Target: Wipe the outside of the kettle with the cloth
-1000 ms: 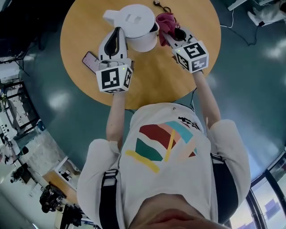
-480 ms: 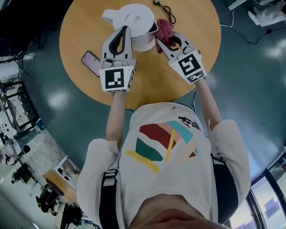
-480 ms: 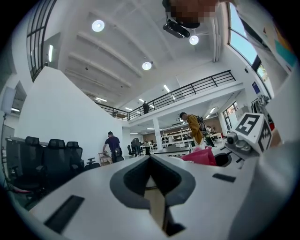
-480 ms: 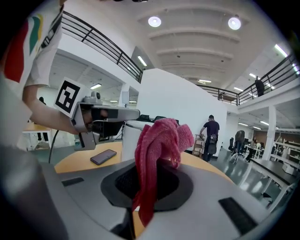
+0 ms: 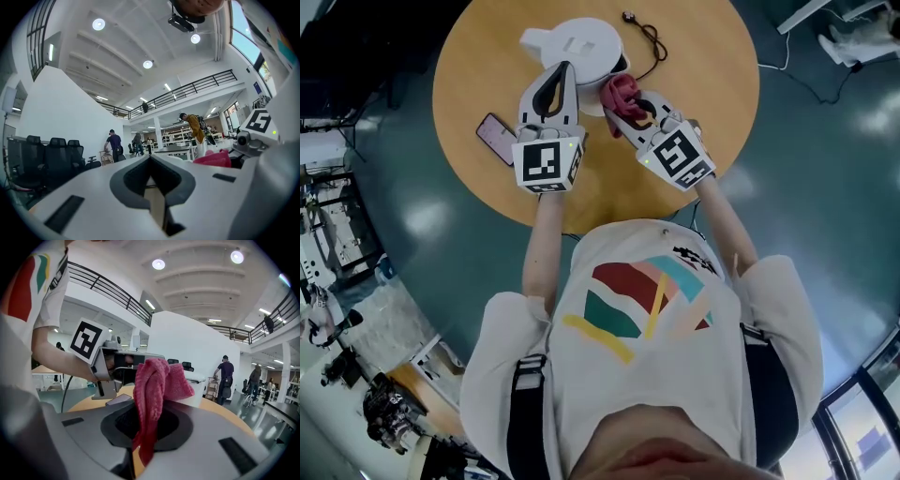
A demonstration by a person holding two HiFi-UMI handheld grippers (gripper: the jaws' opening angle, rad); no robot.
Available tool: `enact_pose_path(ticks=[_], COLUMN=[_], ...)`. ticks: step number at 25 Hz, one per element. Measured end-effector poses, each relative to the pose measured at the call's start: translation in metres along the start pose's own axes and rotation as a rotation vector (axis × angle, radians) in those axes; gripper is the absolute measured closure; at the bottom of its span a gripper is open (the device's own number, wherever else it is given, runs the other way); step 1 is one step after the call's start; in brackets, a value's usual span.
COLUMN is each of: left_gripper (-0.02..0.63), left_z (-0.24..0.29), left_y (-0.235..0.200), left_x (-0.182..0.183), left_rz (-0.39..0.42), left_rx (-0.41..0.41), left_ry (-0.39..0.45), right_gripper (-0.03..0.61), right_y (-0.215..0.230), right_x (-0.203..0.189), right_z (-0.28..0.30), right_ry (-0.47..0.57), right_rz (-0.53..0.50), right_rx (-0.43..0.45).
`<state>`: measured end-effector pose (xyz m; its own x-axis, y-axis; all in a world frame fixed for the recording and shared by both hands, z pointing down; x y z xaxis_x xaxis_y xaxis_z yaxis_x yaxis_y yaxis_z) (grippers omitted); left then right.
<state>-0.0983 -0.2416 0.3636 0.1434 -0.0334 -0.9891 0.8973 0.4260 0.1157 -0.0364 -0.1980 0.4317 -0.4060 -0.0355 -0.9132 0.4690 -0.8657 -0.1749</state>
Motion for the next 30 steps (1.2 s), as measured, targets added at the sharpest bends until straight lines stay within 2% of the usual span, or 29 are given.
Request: enact_pose_path(ticks=[6, 10, 13, 21, 25, 30], left_gripper=[0.569, 0.569, 0.569, 0.569, 0.569, 0.569], left_z=[-0.025, -0.043, -0.051, -0.049, -0.040, -0.029], left_y=[-0.001, 0.012, 0.017, 0.002, 0.003, 0.018], left_x=[-0.003, 0.000, 0.000, 0.007, 0.008, 0.021], left_rz=[-0.088, -0.120, -0.173, -0.292, -0.288, -0.264], left_rx=[0.074, 0.077, 0.067, 0.106, 0.113, 0.071], left_ry=[0.023, 0.046, 0.057, 0.102, 0.091, 0.111], right_gripper=[0.539, 0.540, 0.540, 0.539, 0.539, 0.538], right_y=[-0.010, -0.011, -0.007, 0.023, 0.036, 0.050], right_x=[-0.003, -0.013, -0.024, -0.019, -0.023, -0.032], right_z=[-0.023, -0.049, -0.059, -0.064, -0.078, -0.096], right_ry=[0.006, 0.009, -0.003, -0.015, -0.027, -0.003], right_rz=[0.038, 0.123, 0.169, 0.156, 0.176, 0.240], right_rx=[0.001, -0.047, -0.078, -0.117, -0.161, -0.218])
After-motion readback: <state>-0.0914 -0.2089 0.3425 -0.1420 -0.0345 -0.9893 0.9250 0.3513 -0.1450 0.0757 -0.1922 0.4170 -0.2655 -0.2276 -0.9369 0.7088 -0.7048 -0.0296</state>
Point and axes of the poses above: the fingertips, and each gripper's own axes: z forward along the fingers, y to its right, x out of its top, the point moved 2 cm from there along -z, backward along the fingers, and after that the axes turned 6 degrees about -y, right-handed, at the moved point
